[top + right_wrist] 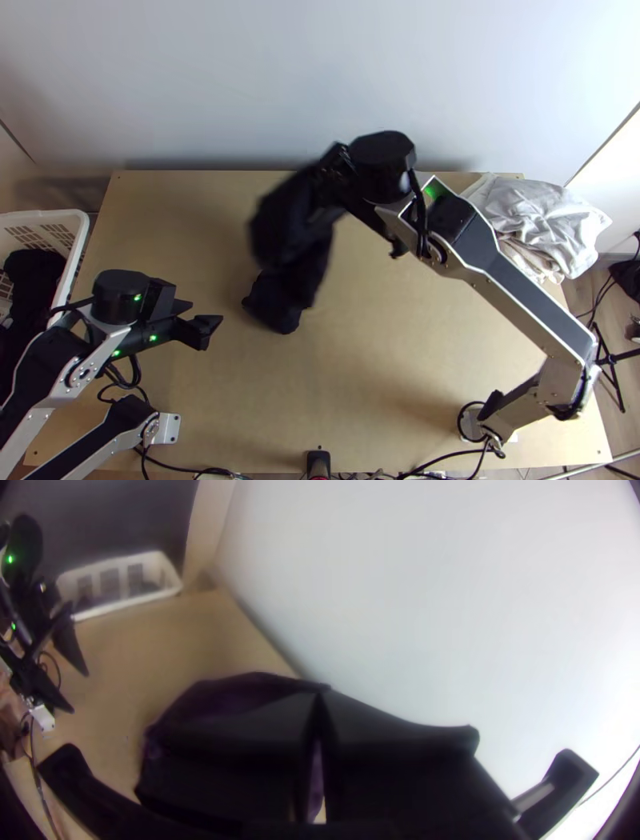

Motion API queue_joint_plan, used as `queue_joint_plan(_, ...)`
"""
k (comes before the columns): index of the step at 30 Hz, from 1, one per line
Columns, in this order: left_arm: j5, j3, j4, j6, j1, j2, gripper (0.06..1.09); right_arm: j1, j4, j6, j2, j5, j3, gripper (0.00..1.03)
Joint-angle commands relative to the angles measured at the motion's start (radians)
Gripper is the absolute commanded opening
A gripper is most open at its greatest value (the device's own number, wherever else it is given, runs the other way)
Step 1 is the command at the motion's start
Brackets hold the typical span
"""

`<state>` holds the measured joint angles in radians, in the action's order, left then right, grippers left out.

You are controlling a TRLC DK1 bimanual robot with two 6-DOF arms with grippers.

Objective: Fold the t-shirt

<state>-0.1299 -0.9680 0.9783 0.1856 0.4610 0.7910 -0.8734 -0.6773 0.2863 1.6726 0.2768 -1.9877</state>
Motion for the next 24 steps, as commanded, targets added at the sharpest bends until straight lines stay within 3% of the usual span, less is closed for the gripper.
queue_joint_plan(1,0.0,0.025,-0.038,-0.009,0.01,0.04,1.03,0.165,-0.03,-0.09,-0.143,-0.134,0.375,0.03)
queue_joint_plan(7,0.0,0.011,-0.109,-0.009,0.042,0.131,1.03,0.303,0.055,-0.128,-0.252,-0.172,0.593,0.03)
queue_joint_plan(18,0.012,-0.064,-0.337,0.008,0.07,0.516,1.03,0.453,0.056,-0.173,-0.41,-0.226,0.78,0.03)
queue_joint_plan(24,0.013,-0.172,-0.38,0.034,0.094,0.732,1.03,0.507,0.053,-0.171,-0.475,-0.232,0.826,0.03)
